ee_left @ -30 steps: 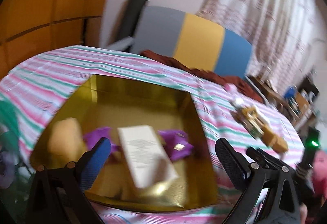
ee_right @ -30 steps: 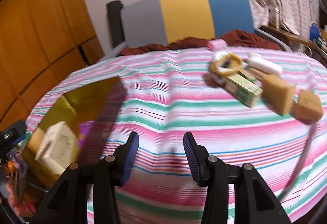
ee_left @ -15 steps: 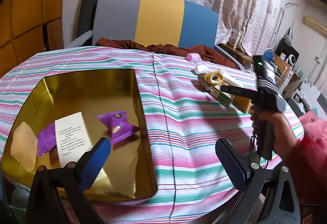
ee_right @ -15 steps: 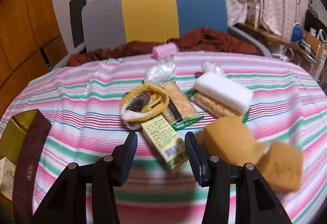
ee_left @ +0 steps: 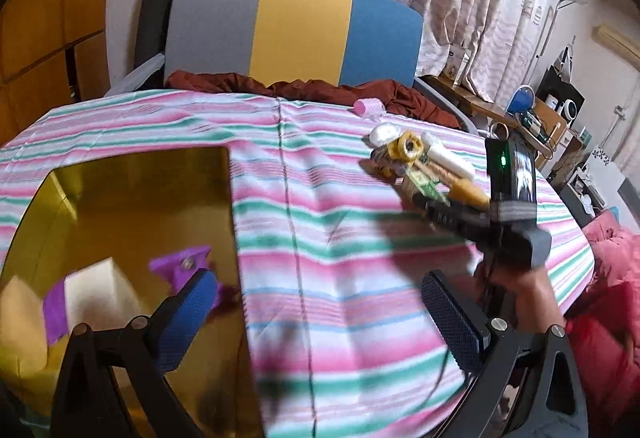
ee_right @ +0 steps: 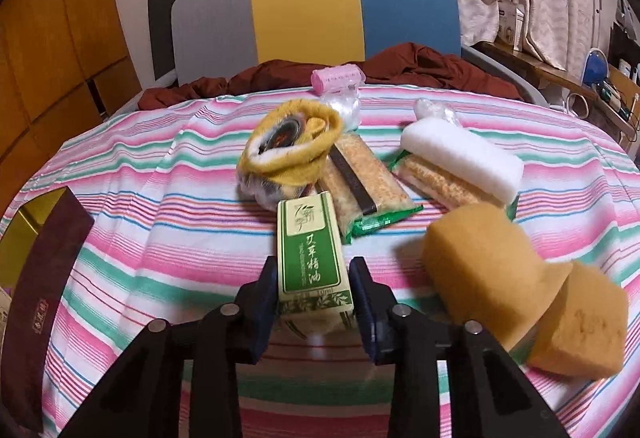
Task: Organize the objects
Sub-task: 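Move the right tool to the pile and grasp the green soap box, then grasp the yellow knit pouch with the left tool while the right tool holds the soap box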
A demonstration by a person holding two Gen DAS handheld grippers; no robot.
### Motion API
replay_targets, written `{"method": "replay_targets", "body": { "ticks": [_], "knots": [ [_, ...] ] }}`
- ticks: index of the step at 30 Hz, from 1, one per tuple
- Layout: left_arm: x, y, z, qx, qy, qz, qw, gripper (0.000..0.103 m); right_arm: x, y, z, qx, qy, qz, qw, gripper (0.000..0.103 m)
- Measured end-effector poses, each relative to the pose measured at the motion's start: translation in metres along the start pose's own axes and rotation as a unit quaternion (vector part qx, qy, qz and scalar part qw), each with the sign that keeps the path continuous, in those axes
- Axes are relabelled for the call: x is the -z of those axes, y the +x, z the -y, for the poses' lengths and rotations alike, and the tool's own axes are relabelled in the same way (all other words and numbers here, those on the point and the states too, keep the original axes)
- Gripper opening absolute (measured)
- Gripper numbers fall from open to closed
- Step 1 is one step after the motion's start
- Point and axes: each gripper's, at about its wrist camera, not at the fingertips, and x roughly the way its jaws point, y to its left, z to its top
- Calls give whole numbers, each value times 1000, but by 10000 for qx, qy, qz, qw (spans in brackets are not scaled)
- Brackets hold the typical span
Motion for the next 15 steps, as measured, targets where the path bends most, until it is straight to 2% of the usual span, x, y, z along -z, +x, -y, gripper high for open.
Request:
{"method": "replay_targets", "body": {
  "ticks": [5,9,12,15],
  "knots": [
    [-27,26,21,0,105,-92,9999,103,9,-12,2,-20,182,198,9996,34],
    [-49,55,48,-62,515,-122,9986,103,23,-15,10,-92,586,131,9982,32],
    [-60,84,68,-166,909,-335,9952,103,36,-27,22,-125,986,299,9946,32],
    [-71,112,83,-129,1053,-445,9934,103,49,-37,27,-147,1194,499,9915,32]
  ]
}}
